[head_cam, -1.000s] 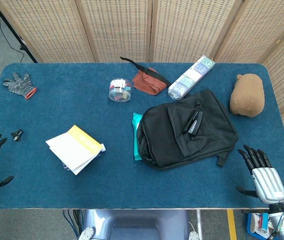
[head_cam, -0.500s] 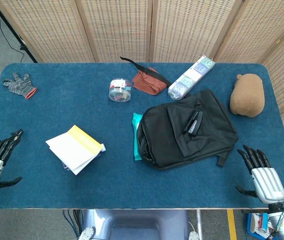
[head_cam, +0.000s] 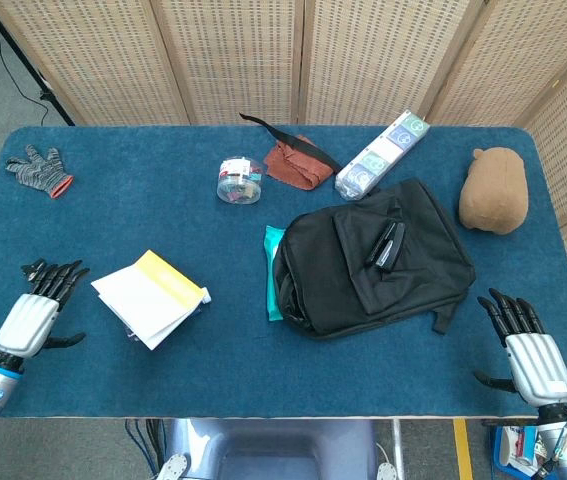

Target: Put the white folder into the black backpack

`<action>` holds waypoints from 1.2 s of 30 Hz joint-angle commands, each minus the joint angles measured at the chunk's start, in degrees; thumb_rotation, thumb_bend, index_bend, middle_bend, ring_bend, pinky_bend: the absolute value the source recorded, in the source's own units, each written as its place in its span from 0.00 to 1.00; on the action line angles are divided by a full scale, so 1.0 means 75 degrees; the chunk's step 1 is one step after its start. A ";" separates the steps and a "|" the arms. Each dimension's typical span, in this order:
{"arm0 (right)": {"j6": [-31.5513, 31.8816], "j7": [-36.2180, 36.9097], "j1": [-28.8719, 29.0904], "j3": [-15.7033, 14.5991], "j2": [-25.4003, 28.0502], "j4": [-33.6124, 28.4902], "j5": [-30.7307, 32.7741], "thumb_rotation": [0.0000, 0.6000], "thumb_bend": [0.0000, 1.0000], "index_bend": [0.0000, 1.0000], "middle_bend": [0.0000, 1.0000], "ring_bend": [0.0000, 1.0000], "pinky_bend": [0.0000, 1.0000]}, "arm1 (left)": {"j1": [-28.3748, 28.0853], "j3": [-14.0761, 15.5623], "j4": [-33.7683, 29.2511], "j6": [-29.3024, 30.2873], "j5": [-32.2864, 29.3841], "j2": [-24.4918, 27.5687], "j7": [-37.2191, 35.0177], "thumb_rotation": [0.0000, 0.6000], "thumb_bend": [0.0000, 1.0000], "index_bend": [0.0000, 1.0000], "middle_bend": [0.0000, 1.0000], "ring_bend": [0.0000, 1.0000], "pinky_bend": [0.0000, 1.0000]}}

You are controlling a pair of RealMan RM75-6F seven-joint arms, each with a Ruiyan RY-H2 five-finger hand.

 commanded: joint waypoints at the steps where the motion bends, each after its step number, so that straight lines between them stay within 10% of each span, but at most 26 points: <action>1: -0.0022 -0.0018 0.0011 0.0005 -0.0019 0.0015 0.0020 1.00 0.00 0.00 0.00 0.00 0.00 | -0.0319 -0.0118 0.0372 -0.0109 0.0006 -0.0434 -0.0103 1.00 0.04 0.00 0.00 0.00 0.00; 29: -0.0116 -0.0002 0.0037 0.0030 -0.0036 0.0043 0.0154 1.00 0.00 0.00 0.00 0.00 0.00 | -0.1148 -0.0081 0.2028 -0.0492 -0.0281 -0.1818 0.0115 1.00 0.12 0.00 0.00 0.00 0.01; 36: -0.0135 0.0001 0.0047 0.0027 -0.0044 0.0057 0.0152 1.00 0.00 0.00 0.00 0.00 0.00 | -0.1268 0.0092 0.2635 -0.0201 -0.0081 -0.2078 -0.0220 1.00 0.42 0.25 0.14 0.16 0.37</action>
